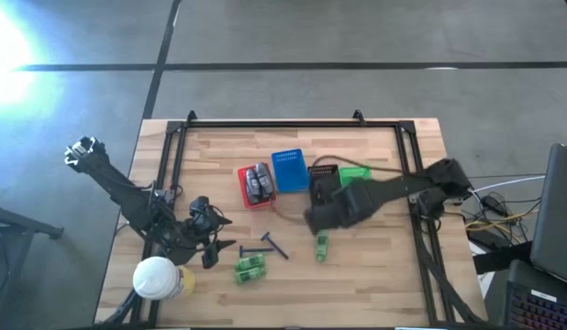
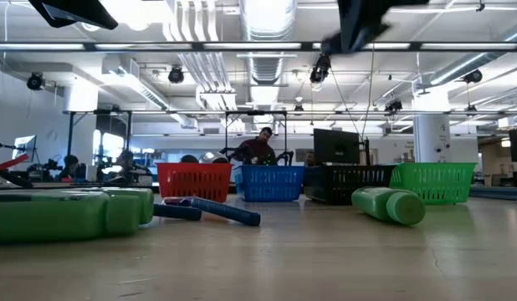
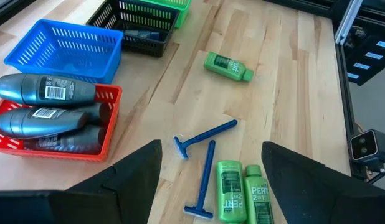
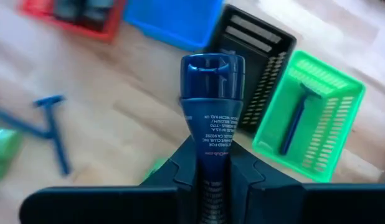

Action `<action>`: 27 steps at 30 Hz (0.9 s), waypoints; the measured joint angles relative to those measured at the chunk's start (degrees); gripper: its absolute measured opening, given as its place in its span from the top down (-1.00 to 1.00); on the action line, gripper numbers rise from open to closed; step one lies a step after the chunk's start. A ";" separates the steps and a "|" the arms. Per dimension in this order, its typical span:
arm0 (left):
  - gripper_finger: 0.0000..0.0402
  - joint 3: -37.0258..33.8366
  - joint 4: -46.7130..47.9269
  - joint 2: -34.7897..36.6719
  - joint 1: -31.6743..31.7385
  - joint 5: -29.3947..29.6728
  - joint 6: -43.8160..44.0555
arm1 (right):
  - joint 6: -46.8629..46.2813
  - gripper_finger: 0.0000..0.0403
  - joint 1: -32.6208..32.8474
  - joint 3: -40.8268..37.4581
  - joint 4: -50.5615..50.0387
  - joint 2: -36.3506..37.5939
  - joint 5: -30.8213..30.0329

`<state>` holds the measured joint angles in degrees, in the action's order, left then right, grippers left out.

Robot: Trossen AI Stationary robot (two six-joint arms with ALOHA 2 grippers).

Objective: Pick & Place Travel size toiletries
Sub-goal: Put the blue shave cream into the black bin, then put the green shampoo into the blue bin

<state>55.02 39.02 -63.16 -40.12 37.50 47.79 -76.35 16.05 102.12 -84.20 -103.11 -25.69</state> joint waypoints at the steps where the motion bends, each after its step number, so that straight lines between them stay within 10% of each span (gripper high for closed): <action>1: -0.40 0.00 0.00 0.00 0.00 0.02 -0.02 | 0.17 0.82 -2.12 -3.42 2.40 1.48 0.15; 12: -0.40 0.00 0.00 0.00 0.00 0.02 0.57 | 12.16 0.81 -22.93 -31.50 32.39 7.18 11.37; 27: -0.40 0.00 0.02 0.00 0.02 1.20 1.75 | 13.98 0.18 -25.03 -39.88 40.92 7.41 15.25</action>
<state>55.02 39.04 -63.16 -40.10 38.70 49.54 -62.37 -8.98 62.23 -43.29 -95.70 -10.44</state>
